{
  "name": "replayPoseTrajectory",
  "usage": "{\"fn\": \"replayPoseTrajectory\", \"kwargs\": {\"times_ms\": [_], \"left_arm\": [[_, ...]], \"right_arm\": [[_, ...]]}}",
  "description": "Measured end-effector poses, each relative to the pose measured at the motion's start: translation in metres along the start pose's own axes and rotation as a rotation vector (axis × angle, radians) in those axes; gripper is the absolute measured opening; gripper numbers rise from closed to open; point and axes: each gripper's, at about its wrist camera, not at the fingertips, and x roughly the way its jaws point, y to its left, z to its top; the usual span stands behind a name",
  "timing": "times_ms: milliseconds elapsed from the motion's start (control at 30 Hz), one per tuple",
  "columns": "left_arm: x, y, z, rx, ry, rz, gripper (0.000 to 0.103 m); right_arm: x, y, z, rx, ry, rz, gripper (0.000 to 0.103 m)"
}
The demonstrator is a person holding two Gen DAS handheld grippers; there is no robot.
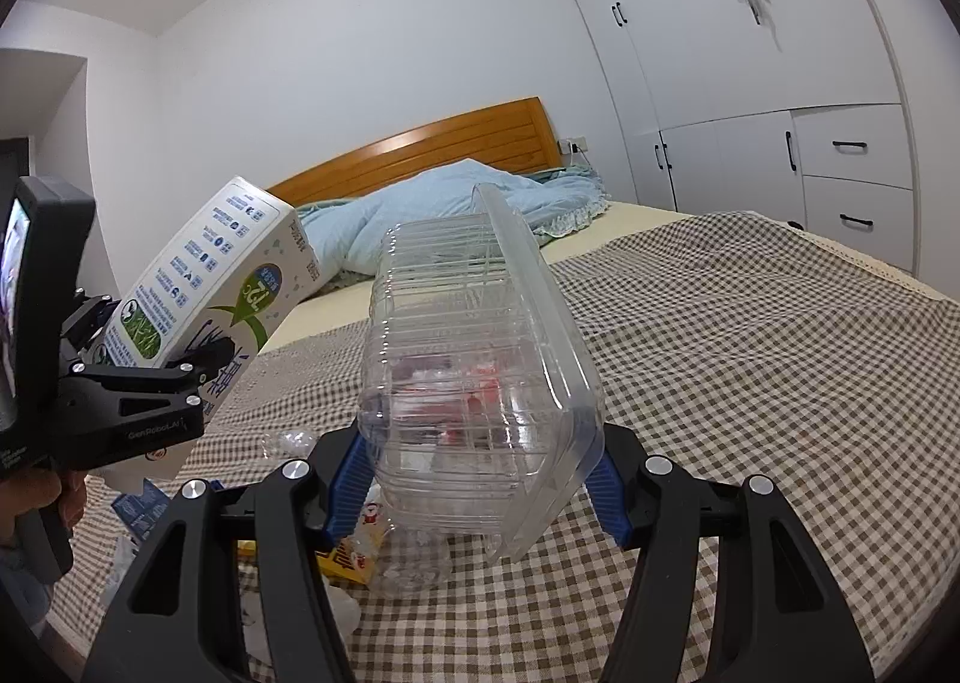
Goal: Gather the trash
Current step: 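Lift the milk carton with the left tool while the right tool carries the container toward the wastebasket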
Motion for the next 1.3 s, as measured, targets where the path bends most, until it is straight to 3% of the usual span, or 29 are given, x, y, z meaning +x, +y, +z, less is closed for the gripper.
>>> {"fn": "replayPoseTrajectory", "kwargs": {"times_ms": [633,1300], "left_arm": [[-0.083,-0.018,0.001,-0.036,-0.046,0.016,0.076],[-0.168,-0.025,-0.024,-0.049,-0.069,0.015,0.076]], "right_arm": [[-0.063,-0.002,-0.001,-0.076,-0.075,0.025,0.059],[-0.134,0.004,-0.019,-0.117,-0.138,0.032,0.059]]}}
